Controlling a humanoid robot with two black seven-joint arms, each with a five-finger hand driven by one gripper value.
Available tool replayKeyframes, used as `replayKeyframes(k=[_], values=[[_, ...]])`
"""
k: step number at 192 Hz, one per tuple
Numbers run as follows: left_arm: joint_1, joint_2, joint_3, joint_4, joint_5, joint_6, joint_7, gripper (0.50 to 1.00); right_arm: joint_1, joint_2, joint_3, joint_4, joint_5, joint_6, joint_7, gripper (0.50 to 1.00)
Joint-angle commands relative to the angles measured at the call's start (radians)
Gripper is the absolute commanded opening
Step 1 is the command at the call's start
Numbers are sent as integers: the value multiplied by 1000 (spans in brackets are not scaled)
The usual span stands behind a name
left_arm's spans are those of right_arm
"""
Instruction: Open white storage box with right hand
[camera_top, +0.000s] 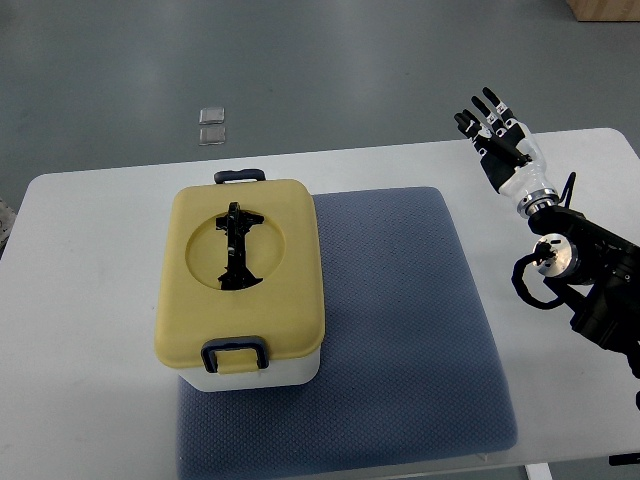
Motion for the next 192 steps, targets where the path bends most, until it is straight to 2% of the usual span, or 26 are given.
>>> replayKeyframes(k=[1, 192], values=[[0, 0, 4, 2, 0, 0, 0, 1000, 0, 0, 0, 0, 0, 0, 0, 930], [-7, 0, -2, 3, -2, 0, 0, 1000, 3, -2, 0, 0, 0, -11, 0, 930]])
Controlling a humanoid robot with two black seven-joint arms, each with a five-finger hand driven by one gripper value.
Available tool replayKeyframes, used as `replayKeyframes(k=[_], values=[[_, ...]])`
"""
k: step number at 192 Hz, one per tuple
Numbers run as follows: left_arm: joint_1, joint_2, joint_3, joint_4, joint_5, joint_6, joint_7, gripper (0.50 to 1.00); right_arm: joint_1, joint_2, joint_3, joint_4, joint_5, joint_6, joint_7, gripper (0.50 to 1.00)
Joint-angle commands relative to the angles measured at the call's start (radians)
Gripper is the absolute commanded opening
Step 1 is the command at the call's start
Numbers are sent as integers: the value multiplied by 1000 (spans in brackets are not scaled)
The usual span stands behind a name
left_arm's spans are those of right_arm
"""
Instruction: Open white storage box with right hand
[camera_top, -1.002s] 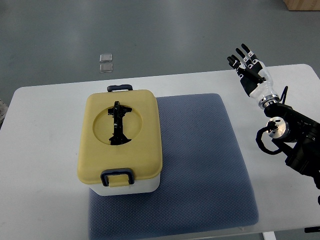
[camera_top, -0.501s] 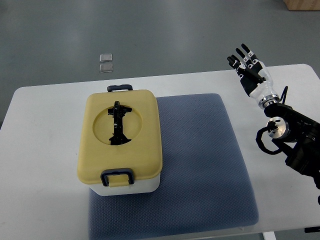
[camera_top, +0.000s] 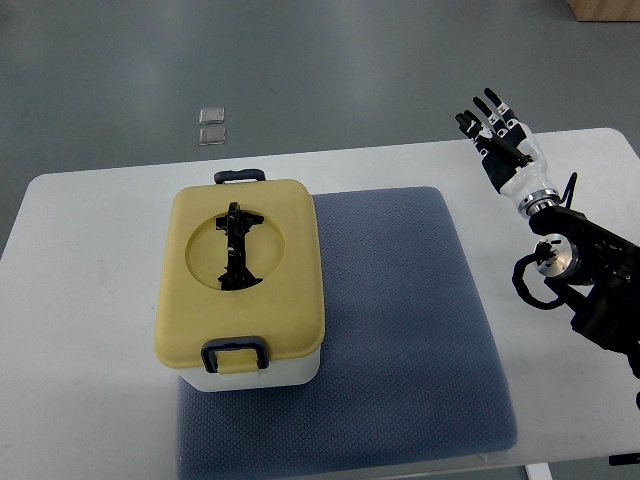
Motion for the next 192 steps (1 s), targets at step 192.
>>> replayKeyframes(k=[192], values=[[0, 0, 1, 0, 0, 0, 0, 1000, 205, -129, -52, 34, -554, 21, -1, 930]])
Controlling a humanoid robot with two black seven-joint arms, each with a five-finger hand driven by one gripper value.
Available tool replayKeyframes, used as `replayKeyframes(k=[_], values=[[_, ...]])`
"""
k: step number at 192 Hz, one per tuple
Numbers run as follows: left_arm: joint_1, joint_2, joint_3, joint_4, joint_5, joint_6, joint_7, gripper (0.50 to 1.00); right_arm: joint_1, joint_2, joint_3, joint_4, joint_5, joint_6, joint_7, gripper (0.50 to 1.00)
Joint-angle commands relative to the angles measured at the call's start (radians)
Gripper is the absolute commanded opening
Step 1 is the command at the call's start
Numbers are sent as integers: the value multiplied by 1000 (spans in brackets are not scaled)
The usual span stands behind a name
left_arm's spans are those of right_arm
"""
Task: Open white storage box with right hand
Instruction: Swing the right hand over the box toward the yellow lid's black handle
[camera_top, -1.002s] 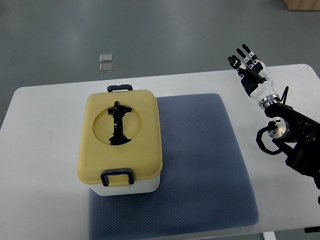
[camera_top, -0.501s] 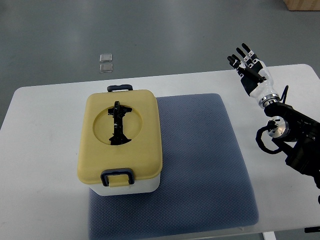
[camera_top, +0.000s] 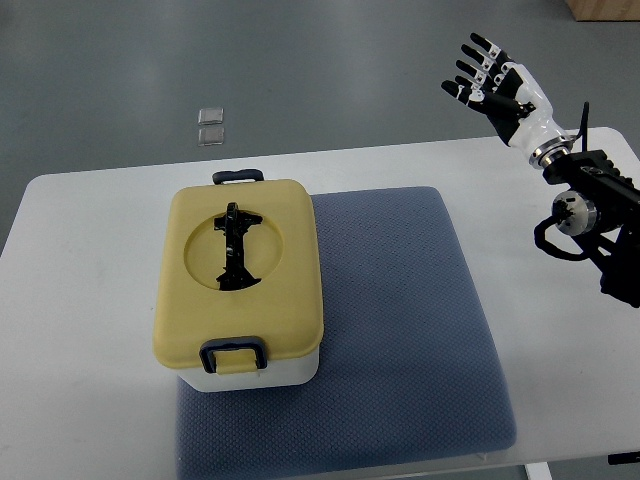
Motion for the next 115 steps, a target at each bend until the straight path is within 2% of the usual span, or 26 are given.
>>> replayKeyframes(k=[1, 25, 46, 77, 115], values=[[0, 0, 0, 0, 0, 0, 1, 1000, 54, -40, -19, 18, -171, 11, 3, 930], [0, 0, 0, 0, 0, 0, 1, 1000, 149, -83, -70, 85, -336, 53, 6, 930], [0, 0, 0, 0, 0, 0, 1, 1000, 239, -114, -140, 188, -497, 85, 25, 930], [0, 0, 0, 0, 0, 0, -1, 1000, 361, -117, -257, 330, -726, 108, 48, 928], [0, 0, 0, 0, 0, 0, -1, 1000, 473, -97, -300, 416, -922, 187, 67, 928]])
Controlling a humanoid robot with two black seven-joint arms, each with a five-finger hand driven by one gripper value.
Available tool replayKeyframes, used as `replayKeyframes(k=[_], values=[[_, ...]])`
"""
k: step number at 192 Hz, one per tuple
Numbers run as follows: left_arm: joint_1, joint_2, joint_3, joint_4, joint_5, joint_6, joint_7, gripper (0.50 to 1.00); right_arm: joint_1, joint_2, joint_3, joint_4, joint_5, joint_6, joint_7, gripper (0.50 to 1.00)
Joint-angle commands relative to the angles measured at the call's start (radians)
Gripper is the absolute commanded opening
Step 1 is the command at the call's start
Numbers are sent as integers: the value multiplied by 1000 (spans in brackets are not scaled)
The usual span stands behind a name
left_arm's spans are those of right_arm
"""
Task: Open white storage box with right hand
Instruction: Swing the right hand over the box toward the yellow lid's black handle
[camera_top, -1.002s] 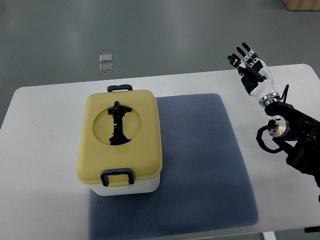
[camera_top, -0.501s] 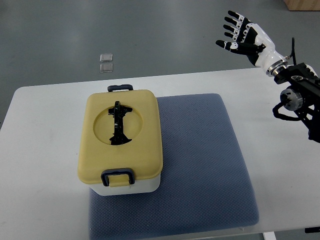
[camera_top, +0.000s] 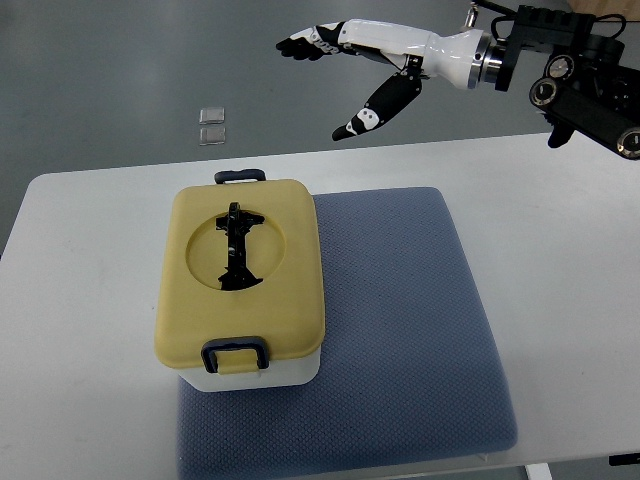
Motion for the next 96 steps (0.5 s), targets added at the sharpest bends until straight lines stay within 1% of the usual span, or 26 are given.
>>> replayKeyframes(k=[1, 13, 32, 48, 96], values=[[0, 0, 0, 0, 0, 0, -1, 1000, 56, 8, -16, 39, -99, 37, 5, 928], [0, 0, 0, 0, 0, 0, 1, 1000, 89, 27, -18, 58, -148, 59, 11, 928], [0, 0, 0, 0, 0, 0, 1, 1000, 138, 64, -30, 81, -222, 120, 25, 928], [0, 0, 0, 0, 0, 0, 1, 1000, 166, 93, -61, 116, -262, 152, 26, 928], [0, 0, 0, 0, 0, 2, -1, 1000, 260, 188, -199, 127, -359, 154, 25, 926]])
